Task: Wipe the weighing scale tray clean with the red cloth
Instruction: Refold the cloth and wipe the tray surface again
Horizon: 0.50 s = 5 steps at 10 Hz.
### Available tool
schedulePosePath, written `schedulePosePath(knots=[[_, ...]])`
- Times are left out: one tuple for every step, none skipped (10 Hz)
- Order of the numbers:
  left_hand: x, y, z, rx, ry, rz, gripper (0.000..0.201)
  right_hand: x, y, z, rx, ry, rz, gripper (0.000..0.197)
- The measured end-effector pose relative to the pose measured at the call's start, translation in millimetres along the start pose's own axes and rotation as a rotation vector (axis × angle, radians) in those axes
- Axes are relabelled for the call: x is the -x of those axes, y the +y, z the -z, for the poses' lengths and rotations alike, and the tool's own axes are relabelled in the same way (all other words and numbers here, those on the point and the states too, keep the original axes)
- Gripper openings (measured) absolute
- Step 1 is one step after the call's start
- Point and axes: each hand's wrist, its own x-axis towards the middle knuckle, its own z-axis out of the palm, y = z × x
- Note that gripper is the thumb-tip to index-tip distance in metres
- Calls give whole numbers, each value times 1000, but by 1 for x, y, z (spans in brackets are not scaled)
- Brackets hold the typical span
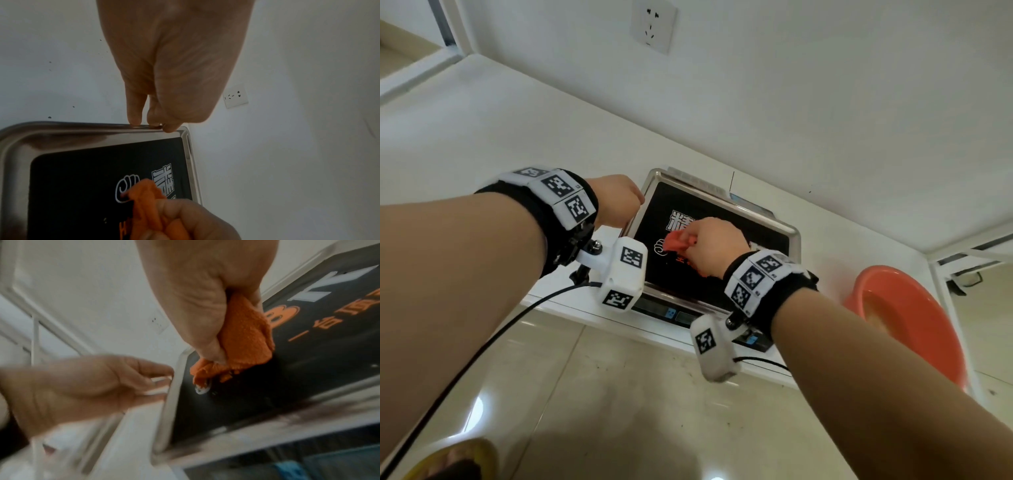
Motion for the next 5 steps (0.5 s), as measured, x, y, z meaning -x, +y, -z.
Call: schedulePosePath(knots=[[2, 1, -1, -32, -8, 2, 37, 3, 13, 10, -133, 133, -17, 10], [4, 5, -3, -82, 7, -6, 37, -13, 39, 23, -18, 181, -131, 23], [4, 6, -4, -121, 19, -8, 38, -14, 32, 23, 39, 141, -198, 37], [2, 6, -4, -134, 20, -10, 37, -9, -1, 17, 8, 93, -89, 37], [3, 7, -4, -149, 20, -3, 37, 3, -25, 6, 54, 42, 83, 32]])
